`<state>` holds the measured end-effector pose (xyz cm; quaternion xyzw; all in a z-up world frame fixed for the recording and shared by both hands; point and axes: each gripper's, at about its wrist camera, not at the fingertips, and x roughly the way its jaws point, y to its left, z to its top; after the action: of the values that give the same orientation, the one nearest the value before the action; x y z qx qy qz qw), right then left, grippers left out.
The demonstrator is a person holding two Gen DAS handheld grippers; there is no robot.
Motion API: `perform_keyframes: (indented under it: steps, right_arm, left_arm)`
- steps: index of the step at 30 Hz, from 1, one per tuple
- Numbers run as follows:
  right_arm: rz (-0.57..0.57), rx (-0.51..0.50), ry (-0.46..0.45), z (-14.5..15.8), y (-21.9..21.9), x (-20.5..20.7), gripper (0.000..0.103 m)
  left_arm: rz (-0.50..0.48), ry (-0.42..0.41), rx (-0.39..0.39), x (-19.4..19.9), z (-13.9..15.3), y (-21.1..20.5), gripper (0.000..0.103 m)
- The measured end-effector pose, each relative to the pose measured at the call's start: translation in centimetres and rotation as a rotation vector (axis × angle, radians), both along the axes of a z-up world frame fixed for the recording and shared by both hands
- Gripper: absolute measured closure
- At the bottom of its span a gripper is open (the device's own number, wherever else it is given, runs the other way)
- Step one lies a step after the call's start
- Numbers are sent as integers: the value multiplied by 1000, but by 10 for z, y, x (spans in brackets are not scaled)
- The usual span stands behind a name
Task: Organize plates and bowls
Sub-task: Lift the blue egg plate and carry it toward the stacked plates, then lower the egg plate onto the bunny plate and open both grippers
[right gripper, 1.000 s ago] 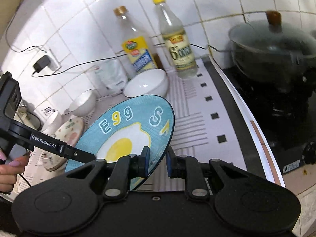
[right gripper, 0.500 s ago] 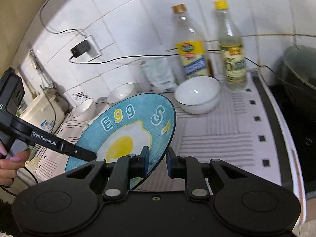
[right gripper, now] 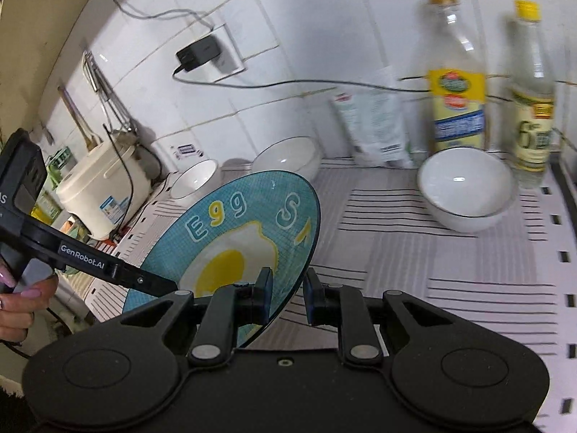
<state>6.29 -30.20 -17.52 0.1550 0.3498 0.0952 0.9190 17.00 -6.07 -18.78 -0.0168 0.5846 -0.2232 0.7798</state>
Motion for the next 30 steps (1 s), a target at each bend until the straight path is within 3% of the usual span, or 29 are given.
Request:
perform_keyframes:
  steps: [16, 30]
  right_arm:
    - [54, 28, 99, -31, 44, 74, 80]
    - [-16, -1, 194, -52, 59, 99, 80]
  left_arm:
    - [66, 106, 40, 69, -38, 49, 62]
    - [5, 173, 86, 104, -65, 50, 62]
